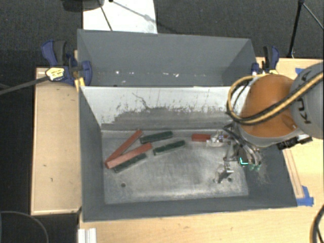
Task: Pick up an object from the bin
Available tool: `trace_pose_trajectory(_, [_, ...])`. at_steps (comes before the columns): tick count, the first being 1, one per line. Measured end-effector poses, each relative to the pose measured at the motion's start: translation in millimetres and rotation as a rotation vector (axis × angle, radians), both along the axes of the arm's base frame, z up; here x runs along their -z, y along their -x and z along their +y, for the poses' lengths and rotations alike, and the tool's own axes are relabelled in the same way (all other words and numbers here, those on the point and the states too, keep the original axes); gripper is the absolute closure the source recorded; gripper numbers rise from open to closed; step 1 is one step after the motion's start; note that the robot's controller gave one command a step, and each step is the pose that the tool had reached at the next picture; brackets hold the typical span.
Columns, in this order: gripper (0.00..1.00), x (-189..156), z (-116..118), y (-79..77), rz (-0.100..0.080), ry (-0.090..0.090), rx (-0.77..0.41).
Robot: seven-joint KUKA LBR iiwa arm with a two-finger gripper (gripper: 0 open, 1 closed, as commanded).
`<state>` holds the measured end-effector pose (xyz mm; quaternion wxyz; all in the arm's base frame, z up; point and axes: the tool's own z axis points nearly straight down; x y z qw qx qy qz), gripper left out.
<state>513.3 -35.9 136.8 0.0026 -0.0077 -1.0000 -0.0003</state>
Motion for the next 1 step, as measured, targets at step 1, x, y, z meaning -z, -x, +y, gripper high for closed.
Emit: trace_pose_trajectory(1, [0.00, -3.6, -0.1, -2.0, -0.008, 0.001, -0.002])
